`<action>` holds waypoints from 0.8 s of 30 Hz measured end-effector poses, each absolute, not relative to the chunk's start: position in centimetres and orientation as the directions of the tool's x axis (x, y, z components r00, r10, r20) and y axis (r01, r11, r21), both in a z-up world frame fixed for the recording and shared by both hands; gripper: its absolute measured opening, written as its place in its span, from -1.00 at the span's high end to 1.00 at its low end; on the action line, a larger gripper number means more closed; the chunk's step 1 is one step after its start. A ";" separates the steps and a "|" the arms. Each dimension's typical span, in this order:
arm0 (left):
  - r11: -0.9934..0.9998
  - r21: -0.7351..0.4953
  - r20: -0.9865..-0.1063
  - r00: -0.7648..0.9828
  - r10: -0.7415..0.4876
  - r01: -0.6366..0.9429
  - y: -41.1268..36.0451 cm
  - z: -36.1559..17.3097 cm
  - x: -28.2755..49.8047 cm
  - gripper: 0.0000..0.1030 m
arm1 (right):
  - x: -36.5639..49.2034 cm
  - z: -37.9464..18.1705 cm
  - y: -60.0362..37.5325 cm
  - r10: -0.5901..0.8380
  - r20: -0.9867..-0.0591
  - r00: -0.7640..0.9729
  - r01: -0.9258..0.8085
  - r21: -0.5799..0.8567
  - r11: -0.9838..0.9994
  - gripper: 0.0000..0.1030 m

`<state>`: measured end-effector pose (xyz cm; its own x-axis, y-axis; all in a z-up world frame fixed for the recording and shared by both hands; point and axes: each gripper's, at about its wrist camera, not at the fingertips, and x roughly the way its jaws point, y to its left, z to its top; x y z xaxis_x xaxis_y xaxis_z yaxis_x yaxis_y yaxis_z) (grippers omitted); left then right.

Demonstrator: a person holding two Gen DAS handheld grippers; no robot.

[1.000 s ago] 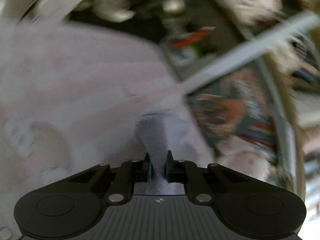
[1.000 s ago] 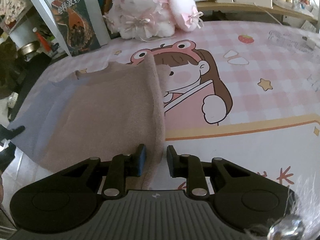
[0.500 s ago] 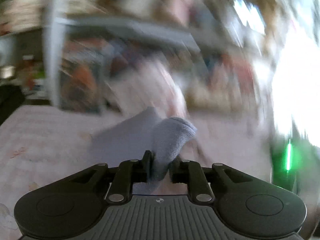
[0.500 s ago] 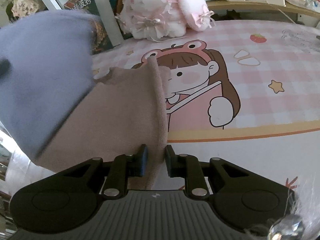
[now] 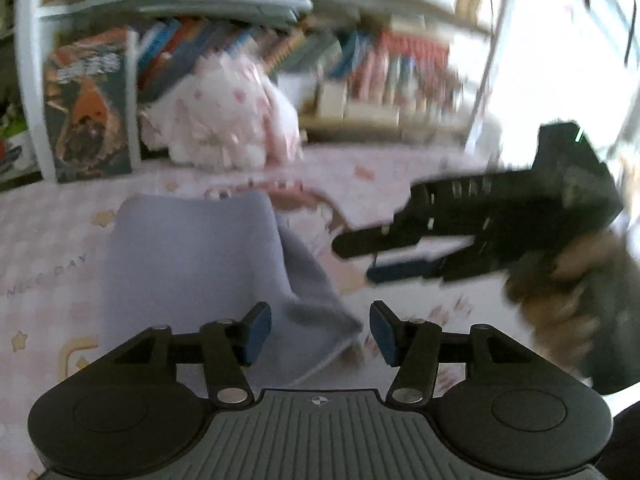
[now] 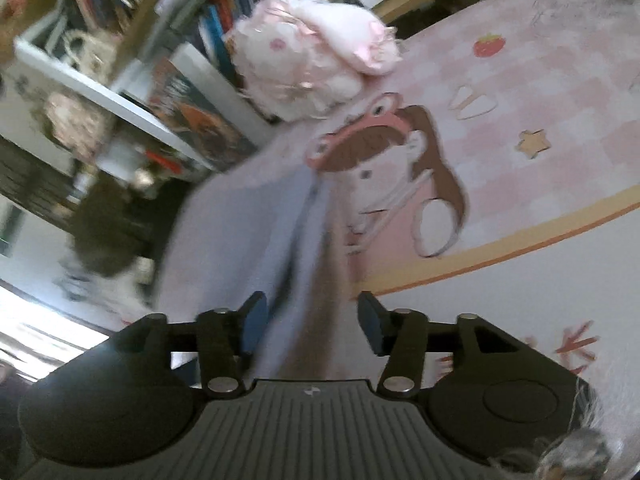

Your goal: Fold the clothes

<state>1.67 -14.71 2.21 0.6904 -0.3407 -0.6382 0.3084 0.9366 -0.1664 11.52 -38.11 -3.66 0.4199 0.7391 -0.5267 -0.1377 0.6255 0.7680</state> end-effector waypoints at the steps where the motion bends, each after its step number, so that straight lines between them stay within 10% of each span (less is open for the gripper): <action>1: 0.937 -0.188 -0.616 0.708 -0.345 0.294 -13.9 2.7 1.4 -0.11 | 11.7 -3.6 -37.6 0.755 -0.518 0.402 -0.146 0.778 0.611 -0.17; 8: 0.981 -0.110 -0.650 0.736 -0.191 0.157 -10.2 1.4 2.5 0.09 | 13.1 -3.8 -32.5 0.752 -0.588 0.299 -0.191 0.735 0.651 -0.20; 10: 0.986 -0.080 -0.665 0.729 -0.163 0.148 -10.1 0.3 2.9 0.18 | 13.4 -3.7 -30.8 0.719 -0.628 0.296 -0.229 0.685 0.692 0.57; 12: 0.987 -0.068 -0.669 0.728 -0.151 0.143 -10.2 -0.6 3.2 0.19 | 12.5 -2.0 -29.5 0.688 -0.631 0.358 -0.363 0.584 0.726 0.71; 20: 0.975 0.042 -0.681 0.720 -0.132 0.219 -12.3 -2.6 3.5 0.16 | 10.6 -2.2 -28.1 0.559 -0.659 0.504 -0.539 0.265 0.799 0.67; 24: 0.966 0.059 -0.672 0.726 -0.147 0.250 -12.2 -1.4 2.8 0.16 | 11.5 -3.0 -29.7 0.516 -0.674 0.529 -0.430 0.312 0.847 0.09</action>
